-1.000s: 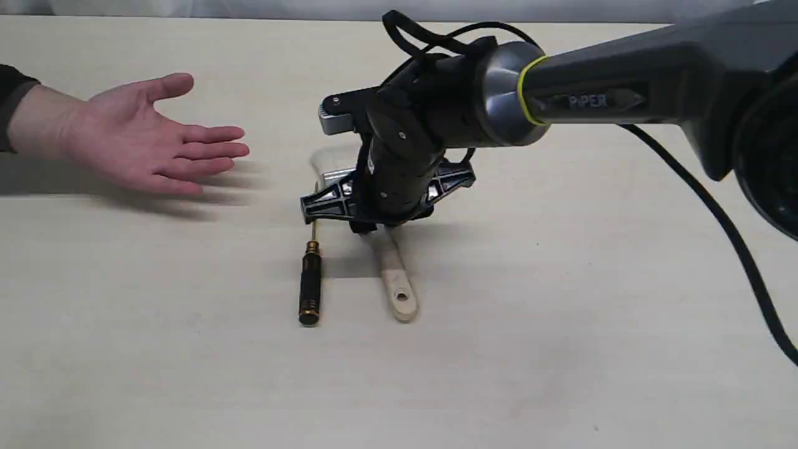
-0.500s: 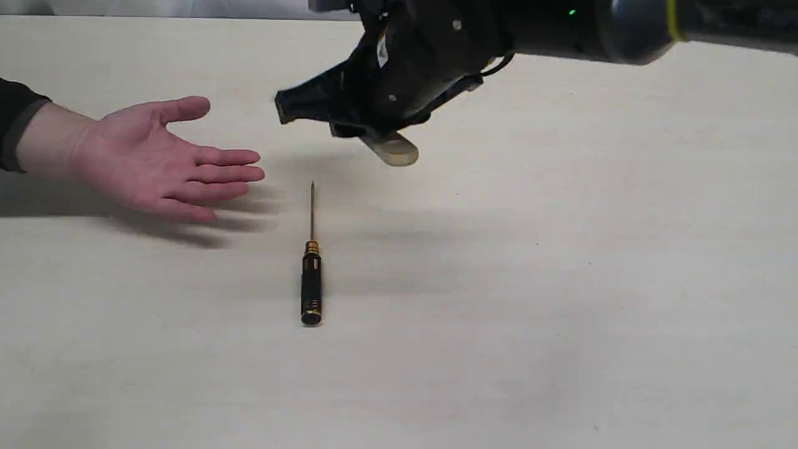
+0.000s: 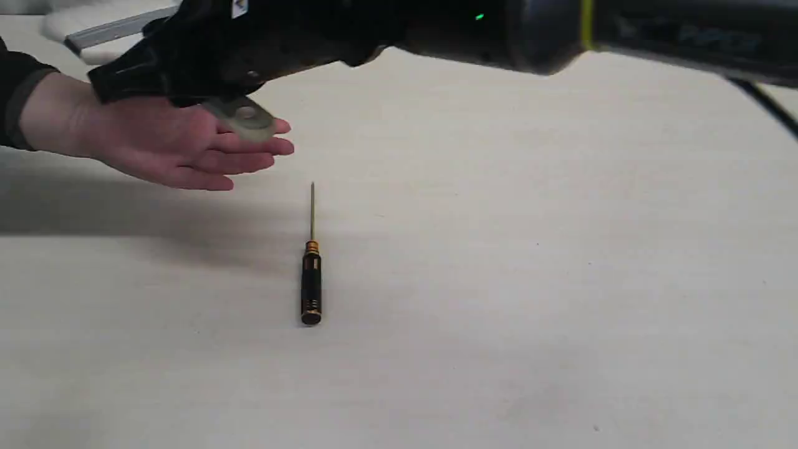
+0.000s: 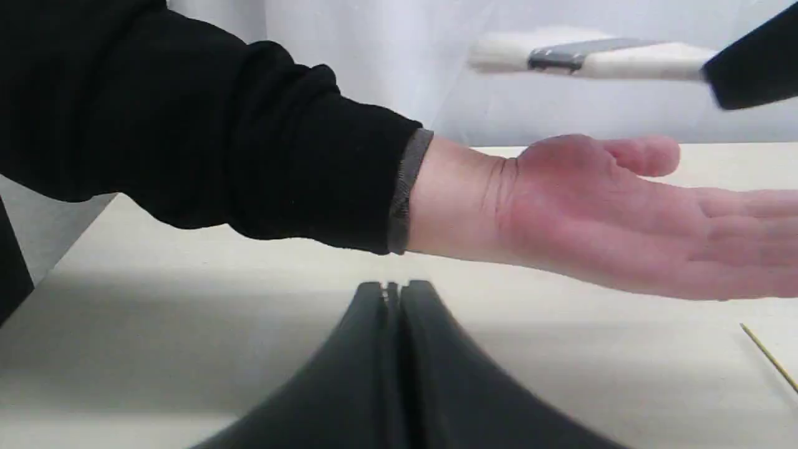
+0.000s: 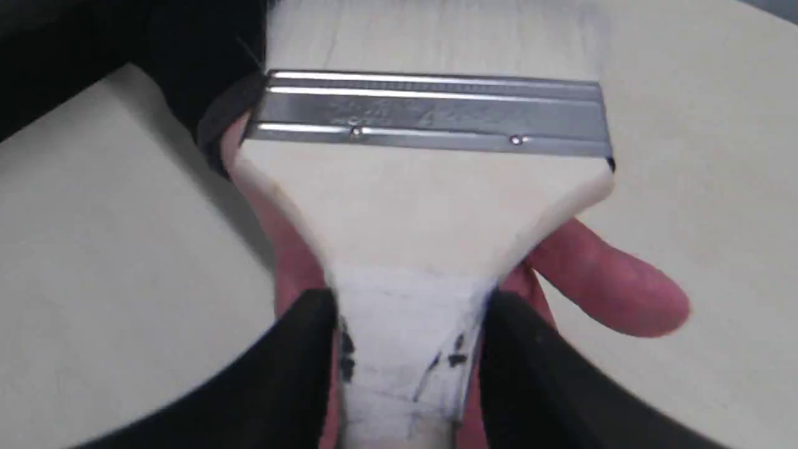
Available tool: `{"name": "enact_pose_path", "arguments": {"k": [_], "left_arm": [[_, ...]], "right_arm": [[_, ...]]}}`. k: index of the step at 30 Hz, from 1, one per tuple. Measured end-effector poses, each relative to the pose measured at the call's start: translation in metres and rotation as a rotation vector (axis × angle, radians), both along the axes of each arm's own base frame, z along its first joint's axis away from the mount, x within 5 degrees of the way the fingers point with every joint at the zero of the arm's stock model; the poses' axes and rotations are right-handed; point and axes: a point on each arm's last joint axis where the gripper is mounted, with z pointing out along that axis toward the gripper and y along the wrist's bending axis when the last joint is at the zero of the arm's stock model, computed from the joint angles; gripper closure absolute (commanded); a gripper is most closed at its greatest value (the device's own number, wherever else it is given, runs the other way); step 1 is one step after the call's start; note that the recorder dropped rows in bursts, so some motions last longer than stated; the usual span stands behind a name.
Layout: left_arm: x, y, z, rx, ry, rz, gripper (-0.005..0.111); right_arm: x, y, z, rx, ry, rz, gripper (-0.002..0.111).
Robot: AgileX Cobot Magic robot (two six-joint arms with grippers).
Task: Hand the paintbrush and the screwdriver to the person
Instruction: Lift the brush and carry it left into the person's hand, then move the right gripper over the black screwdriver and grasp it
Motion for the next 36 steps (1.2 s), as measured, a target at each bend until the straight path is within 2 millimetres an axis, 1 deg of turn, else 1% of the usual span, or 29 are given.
{"name": "enact_pose_path", "arguments": {"k": [3,4,5,6,7,9,12,13,15,19,22,27,29,32,36], "left_arm": [[0.0,0.0,0.0,0.0,0.0,0.0,0.107],[0.0,0.0,0.0,0.0,0.0,0.0,0.107],[0.0,0.0,0.0,0.0,0.0,0.0,0.107],[0.0,0.0,0.0,0.0,0.0,0.0,0.107],[0.0,0.0,0.0,0.0,0.0,0.0,0.107],[0.0,0.0,0.0,0.0,0.0,0.0,0.107],[0.0,0.0,0.0,0.0,0.0,0.0,0.107],[0.0,0.0,0.0,0.0,0.0,0.0,0.107],[0.0,0.0,0.0,0.0,0.0,0.0,0.107],[0.0,0.0,0.0,0.0,0.0,0.0,0.107],[0.0,0.0,0.0,0.0,0.0,0.0,0.107],[0.0,0.0,0.0,0.0,0.0,0.0,0.107],[0.0,0.0,0.0,0.0,0.0,0.0,0.107],[0.0,0.0,0.0,0.0,0.0,0.0,0.107],[0.0,0.0,0.0,0.0,0.0,0.0,0.107]], "right_arm": [[0.009,0.014,-0.024,-0.023,0.022,0.005,0.103],[0.011,0.016,-0.029,-0.027,0.026,0.005,0.102],[0.013,0.019,-0.039,-0.039,0.037,0.005,0.098],[0.014,0.021,-0.045,-0.046,0.046,0.005,0.092],[0.015,0.022,-0.05,-0.056,0.049,0.008,0.089],[0.015,0.023,-0.057,-0.071,0.062,0.012,0.075],[0.013,0.022,-0.063,-0.103,0.094,0.02,0.059],[0.012,0.022,-0.065,-0.118,0.106,0.024,0.056],[0.01,0.019,-0.063,-0.152,0.114,0.037,0.055],[0.005,0.012,-0.051,-0.214,0.124,0.062,0.055],[-0.001,0.005,-0.033,-0.229,0.142,0.061,0.055],[-0.011,-0.005,0.006,-0.238,0.184,0.047,0.055],[-0.014,-0.009,0.017,-0.255,0.207,0.027,0.055],[-0.016,-0.017,0.026,-0.322,0.239,-0.012,0.055],[-0.017,-0.027,0.025,-0.411,0.291,-0.087,0.055]]}}
